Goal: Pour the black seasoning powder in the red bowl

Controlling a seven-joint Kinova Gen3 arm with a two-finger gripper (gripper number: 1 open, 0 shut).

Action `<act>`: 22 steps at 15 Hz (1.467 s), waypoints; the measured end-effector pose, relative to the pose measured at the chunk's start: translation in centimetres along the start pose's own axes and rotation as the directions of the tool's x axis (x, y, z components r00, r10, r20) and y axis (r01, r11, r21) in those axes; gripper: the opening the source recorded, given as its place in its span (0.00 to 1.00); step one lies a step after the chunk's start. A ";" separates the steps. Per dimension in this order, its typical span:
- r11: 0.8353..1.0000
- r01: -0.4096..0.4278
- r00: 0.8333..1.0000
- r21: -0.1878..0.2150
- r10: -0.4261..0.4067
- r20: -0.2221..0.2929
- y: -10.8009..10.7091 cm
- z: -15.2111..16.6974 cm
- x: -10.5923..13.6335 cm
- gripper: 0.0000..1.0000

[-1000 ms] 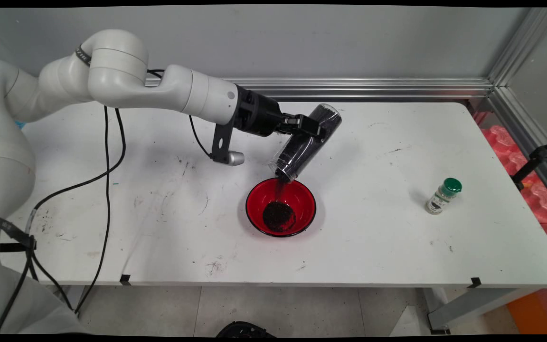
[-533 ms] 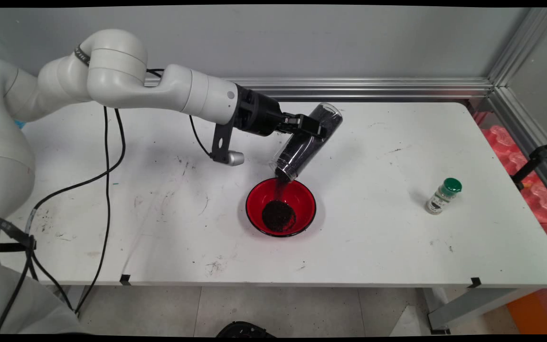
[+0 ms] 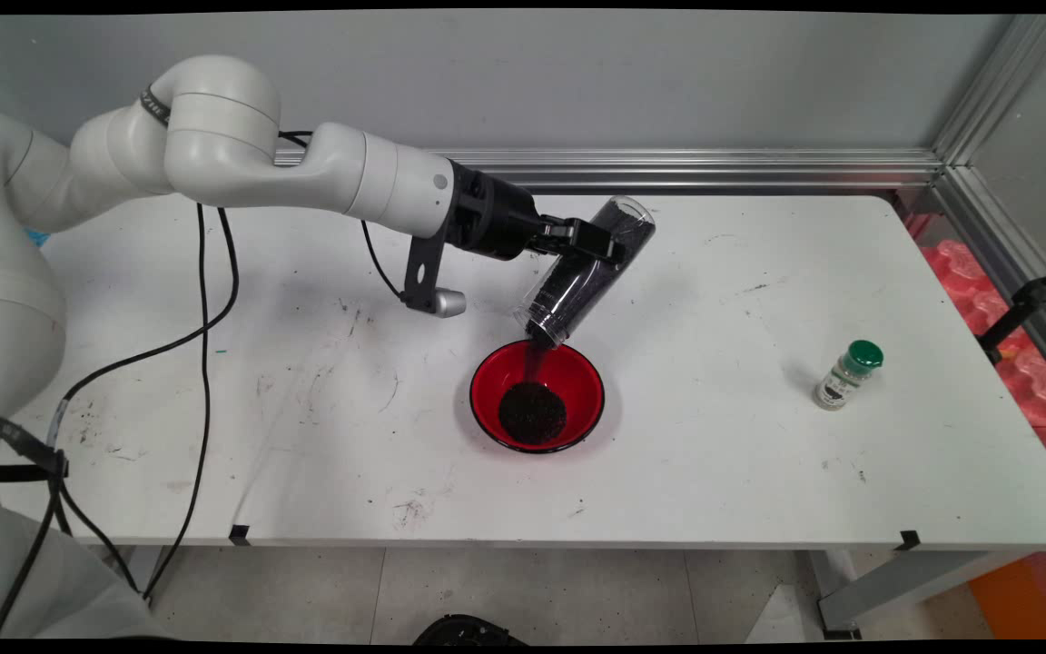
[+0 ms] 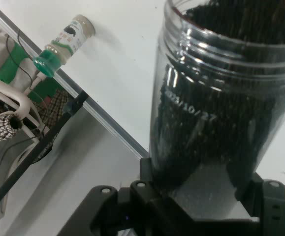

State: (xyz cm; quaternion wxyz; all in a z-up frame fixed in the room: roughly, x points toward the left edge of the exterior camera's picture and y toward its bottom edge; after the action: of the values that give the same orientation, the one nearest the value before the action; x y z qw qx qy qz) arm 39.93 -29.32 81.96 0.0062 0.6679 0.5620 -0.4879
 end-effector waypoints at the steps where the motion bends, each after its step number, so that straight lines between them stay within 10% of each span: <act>1: 1.000 0.000 1.000 0.000 0.000 0.000 0.0 0.0 0.0 0.00; 22: 1.000 0.013 1.000 0.001 -0.013 -0.008 0.0 0.1 0.1 0.00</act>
State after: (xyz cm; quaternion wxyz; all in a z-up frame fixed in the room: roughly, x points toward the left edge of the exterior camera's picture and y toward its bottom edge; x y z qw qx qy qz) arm 39.82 -29.29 81.85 0.0005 0.6662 0.5660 -0.4857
